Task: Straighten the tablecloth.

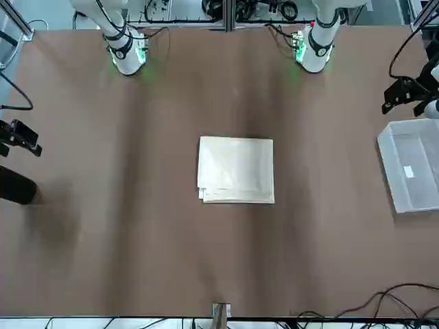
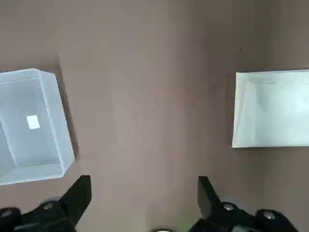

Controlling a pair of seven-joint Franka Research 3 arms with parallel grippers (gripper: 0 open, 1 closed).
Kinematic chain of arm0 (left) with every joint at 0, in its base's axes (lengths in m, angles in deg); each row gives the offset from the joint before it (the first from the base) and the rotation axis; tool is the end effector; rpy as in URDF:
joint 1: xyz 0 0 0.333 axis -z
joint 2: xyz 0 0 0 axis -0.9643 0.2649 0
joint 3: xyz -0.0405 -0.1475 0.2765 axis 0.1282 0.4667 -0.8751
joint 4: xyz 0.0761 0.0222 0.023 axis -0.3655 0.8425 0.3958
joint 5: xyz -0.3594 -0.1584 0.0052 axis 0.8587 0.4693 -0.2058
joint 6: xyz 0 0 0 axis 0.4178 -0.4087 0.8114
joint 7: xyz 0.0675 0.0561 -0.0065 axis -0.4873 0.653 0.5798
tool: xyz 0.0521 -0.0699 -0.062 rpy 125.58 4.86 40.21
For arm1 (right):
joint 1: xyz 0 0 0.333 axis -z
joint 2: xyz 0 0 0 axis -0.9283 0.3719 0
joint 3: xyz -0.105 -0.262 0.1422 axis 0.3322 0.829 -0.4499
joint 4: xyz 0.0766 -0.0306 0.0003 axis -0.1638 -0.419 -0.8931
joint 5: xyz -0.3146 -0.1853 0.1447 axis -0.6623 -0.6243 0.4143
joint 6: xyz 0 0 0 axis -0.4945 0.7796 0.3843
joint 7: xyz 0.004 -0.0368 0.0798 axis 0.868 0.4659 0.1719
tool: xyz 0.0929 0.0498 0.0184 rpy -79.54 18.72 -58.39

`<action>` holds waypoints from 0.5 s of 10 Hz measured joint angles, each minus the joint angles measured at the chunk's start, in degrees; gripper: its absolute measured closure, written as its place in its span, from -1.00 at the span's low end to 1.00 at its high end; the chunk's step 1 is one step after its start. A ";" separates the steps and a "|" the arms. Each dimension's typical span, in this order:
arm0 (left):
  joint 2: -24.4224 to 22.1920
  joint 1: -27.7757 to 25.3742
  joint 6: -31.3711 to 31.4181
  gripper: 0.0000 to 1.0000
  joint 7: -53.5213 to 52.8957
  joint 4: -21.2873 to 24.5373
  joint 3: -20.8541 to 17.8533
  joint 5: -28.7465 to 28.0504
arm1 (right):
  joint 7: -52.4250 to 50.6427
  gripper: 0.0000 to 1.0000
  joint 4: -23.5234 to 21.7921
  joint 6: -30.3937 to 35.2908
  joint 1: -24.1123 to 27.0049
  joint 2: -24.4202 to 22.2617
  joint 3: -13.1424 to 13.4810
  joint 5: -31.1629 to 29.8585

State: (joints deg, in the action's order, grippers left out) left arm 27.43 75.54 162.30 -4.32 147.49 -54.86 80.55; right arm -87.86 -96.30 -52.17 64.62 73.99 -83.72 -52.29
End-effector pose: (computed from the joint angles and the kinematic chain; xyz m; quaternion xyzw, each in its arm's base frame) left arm 0.5387 -0.0099 0.6479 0.9992 -0.0391 -0.0077 0.0061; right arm 0.6109 -0.0163 0.6485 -0.9990 0.0041 -0.0445 0.0028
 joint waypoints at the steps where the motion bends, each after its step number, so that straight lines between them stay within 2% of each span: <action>1: -0.01 0.01 0.16 -0.95 0.00 0.00 0.01 0.00 | 0.00 -1.00 -0.05 0.00 0.00 0.00 0.00 0.00; 5: -0.02 0.00 0.59 -0.95 0.01 0.00 -0.01 0.00 | 0.01 -1.00 -0.26 -0.01 -0.01 0.00 -0.01 0.00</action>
State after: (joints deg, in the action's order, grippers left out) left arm 27.41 75.55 162.89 -4.32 147.49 -54.86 80.55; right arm -87.85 -96.56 -52.18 64.61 73.99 -83.73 -52.29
